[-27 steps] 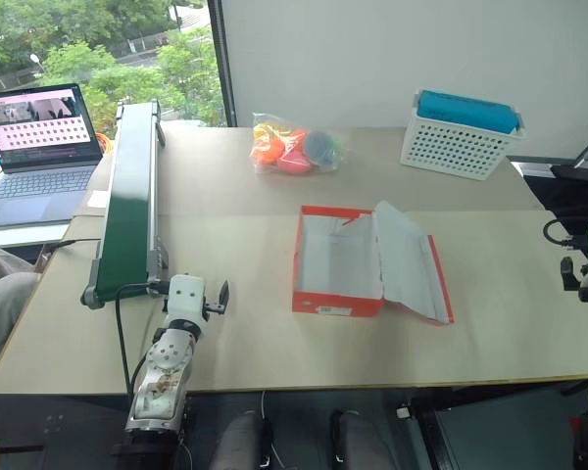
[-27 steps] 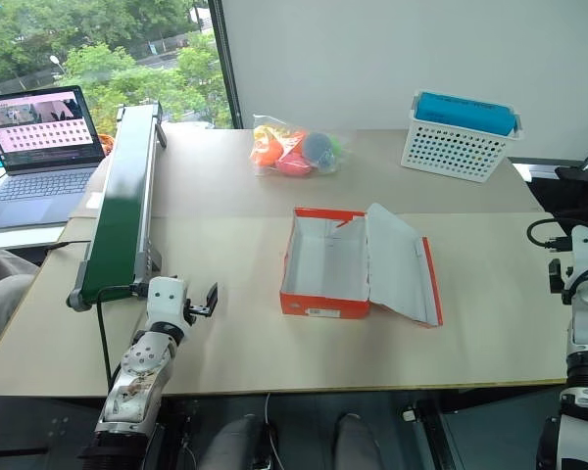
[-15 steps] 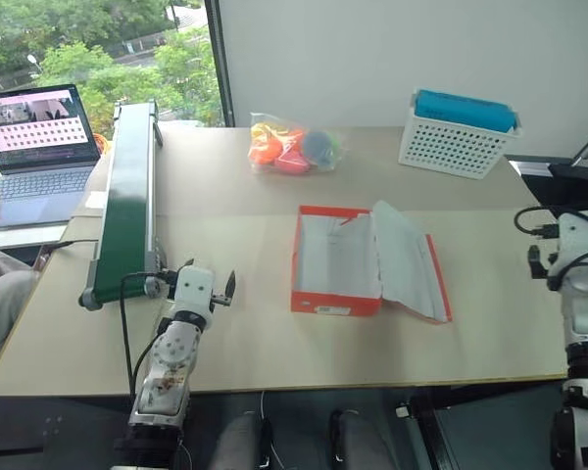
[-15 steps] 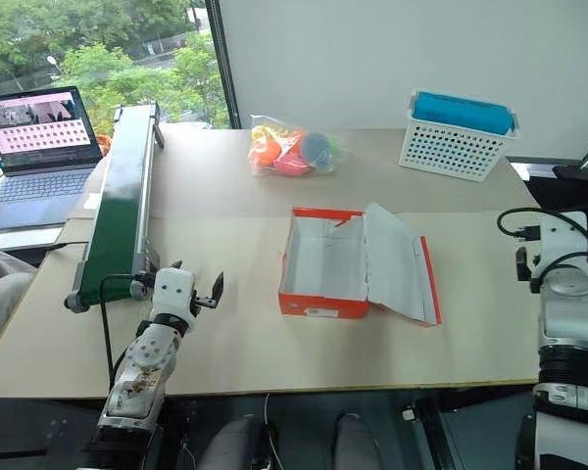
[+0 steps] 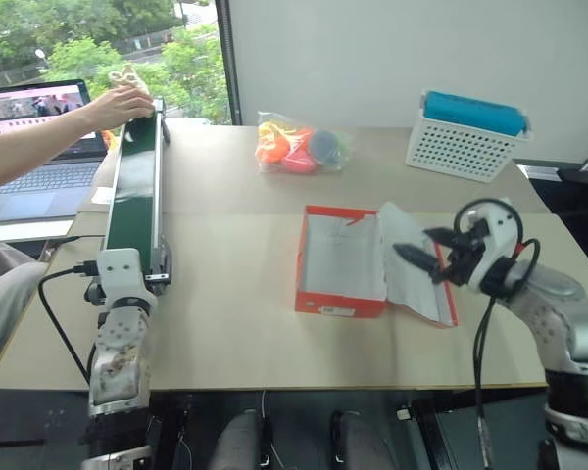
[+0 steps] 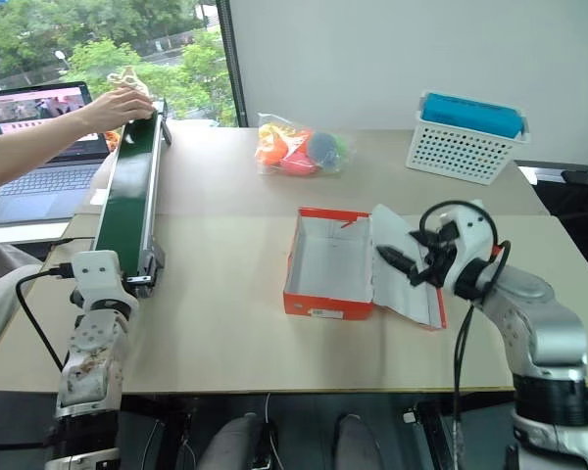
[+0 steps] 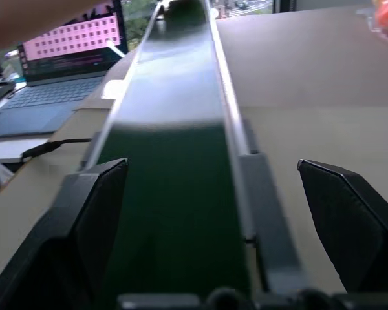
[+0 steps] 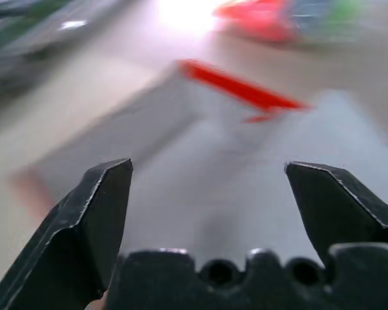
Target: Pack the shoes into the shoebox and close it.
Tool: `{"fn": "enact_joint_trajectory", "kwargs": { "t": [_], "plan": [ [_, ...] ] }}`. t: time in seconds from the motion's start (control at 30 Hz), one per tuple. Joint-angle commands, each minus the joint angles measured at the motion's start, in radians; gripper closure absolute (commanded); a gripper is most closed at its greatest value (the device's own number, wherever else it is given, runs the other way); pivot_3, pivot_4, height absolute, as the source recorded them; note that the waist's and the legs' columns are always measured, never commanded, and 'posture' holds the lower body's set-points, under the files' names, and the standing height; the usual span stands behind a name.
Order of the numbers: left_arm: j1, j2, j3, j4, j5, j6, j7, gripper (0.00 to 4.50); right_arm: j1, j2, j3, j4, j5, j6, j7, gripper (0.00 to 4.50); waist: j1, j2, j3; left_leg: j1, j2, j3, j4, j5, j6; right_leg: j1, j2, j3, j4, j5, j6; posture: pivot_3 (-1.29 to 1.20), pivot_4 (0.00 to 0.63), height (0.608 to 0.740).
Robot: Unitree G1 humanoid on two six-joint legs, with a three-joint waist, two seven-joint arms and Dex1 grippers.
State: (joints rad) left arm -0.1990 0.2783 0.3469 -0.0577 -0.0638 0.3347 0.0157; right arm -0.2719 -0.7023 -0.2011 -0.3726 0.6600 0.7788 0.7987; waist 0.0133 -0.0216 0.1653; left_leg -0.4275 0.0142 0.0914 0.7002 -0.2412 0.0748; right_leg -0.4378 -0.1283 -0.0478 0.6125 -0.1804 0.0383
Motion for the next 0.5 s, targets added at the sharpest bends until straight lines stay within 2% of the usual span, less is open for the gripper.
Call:
{"fn": "enact_joint_trajectory", "kwargs": {
  "t": [0.03,0.1,0.17,0.33,0.5],
  "plan": [
    [-0.028,0.023,0.015,0.006,-0.024,0.077,-0.005,0.00,-0.018,-0.012,0.042,-0.101,0.054,0.029,0.020,0.04,-0.001,-0.001,-0.001,0.001,0.000,0.000,0.000,0.000,0.000,0.000,0.000,0.000,0.000,0.000,0.000,0.00,0.150,0.708],
    [-0.040,0.034,0.015,0.007,-0.044,0.112,-0.026,0.00,-0.037,-0.009,0.090,-0.117,0.032,0.027,0.011,0.04,-0.001,-0.002,-0.001,0.002,0.000,0.000,-0.001,-0.001,-0.001,0.001,0.000,0.000,0.000,0.000,0.000,0.00,0.150,0.708],
    [-0.063,0.066,0.002,0.005,-0.037,0.183,-0.036,0.00,-0.098,0.016,0.163,-0.082,-0.042,0.007,-0.034,0.04,-0.002,-0.002,-0.001,0.002,0.000,0.000,-0.001,-0.003,-0.006,-0.001,0.000,0.000,0.001,0.000,-0.001,0.00,0.150,0.708],
    [-0.152,0.124,0.034,0.018,-0.082,0.333,-0.049,0.00,-0.209,0.090,0.363,-0.038,-0.240,-0.057,-0.131,0.04,-0.002,-0.004,0.000,0.002,0.001,0.000,-0.002,0.001,-0.004,-0.002,0.001,-0.001,0.002,-0.001,-0.002,0.00,0.150,0.708],
    [-0.207,0.165,0.029,0.029,-0.078,0.412,-0.045,0.00,-0.241,0.174,0.455,0.004,-0.333,-0.083,-0.180,0.04,-0.001,-0.005,0.000,0.000,0.001,-0.001,-0.002,0.001,-0.005,-0.003,0.002,-0.002,0.003,-0.001,-0.002,0.00,0.150,0.708]
  ]
}}
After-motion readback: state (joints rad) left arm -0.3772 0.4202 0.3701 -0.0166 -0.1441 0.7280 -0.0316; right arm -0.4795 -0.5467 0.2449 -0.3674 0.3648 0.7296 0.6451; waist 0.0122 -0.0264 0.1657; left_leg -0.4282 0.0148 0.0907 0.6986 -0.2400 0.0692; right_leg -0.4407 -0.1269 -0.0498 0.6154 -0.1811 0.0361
